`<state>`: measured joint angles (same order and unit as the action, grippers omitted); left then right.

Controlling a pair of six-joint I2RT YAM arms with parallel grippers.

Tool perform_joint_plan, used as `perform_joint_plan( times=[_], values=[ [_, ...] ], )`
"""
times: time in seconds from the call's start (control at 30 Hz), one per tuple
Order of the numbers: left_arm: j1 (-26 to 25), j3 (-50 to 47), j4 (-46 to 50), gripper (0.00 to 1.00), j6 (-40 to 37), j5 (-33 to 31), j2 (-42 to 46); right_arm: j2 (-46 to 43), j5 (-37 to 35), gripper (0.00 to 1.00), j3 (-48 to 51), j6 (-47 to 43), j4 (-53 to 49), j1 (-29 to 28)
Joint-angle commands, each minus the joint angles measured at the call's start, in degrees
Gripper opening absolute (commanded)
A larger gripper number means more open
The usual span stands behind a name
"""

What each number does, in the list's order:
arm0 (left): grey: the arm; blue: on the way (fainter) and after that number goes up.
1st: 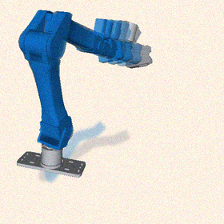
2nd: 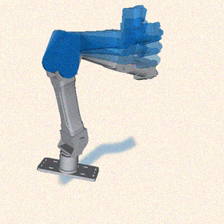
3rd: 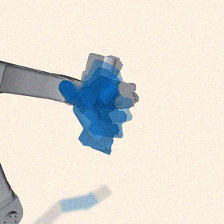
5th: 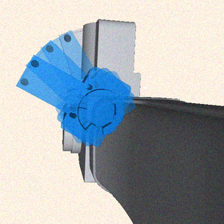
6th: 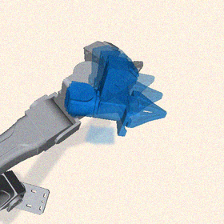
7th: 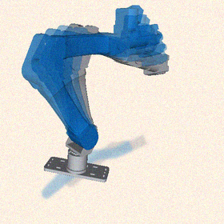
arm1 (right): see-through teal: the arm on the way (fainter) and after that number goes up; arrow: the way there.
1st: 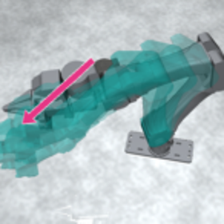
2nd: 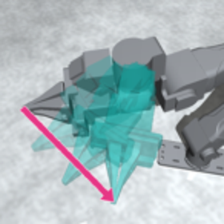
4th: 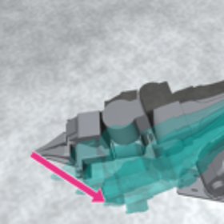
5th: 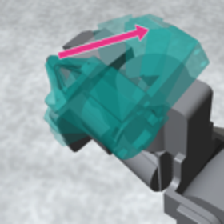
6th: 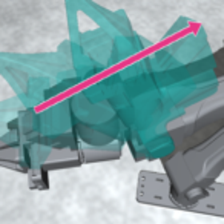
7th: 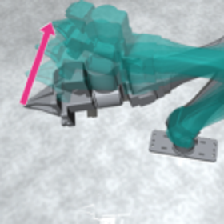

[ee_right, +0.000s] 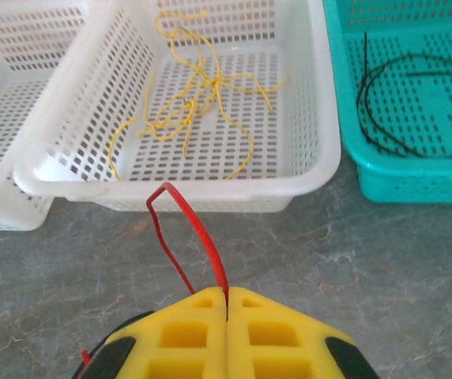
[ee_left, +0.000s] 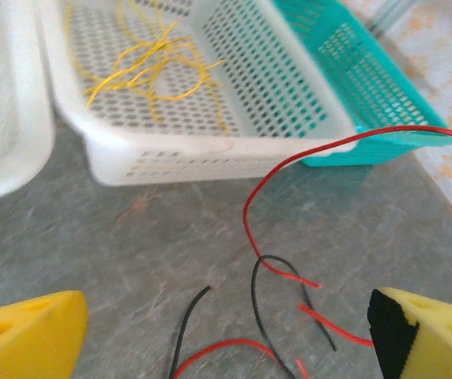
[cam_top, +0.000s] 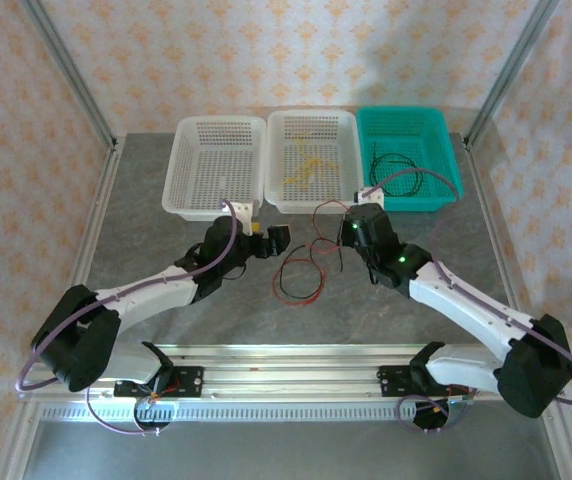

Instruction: Untangle the cables

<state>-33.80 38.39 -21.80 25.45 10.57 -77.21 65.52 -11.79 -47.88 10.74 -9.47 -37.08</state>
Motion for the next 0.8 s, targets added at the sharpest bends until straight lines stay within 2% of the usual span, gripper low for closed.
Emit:
perform_joint_plan(
  times=[0.0,0.4,0.63,0.77],
  values=[
    [1.3,3.9,3.5,0.93,-7.0,6.2,1.2,-2.9,0.5,0.0,-4.2,-5.4,-2.4,-0.1],
    [2.8,16.2,9.8,0.93,-16.4,15.3,-2.2,-6.4,6.3,0.0,-12.9,-13.9,-7.9,-0.1],
    [2.8,23.4,15.5,0.94,-21.8,17.1,-6.0,-6.3,12.0,0.0,-14.3,-17.1,-9.9,-0.1],
    [2.7,26.8,18.4,0.91,-24.7,20.8,-8.9,-6.1,14.0,0.0,-15.0,-17.3,-10.1,-0.1]
  ],
)
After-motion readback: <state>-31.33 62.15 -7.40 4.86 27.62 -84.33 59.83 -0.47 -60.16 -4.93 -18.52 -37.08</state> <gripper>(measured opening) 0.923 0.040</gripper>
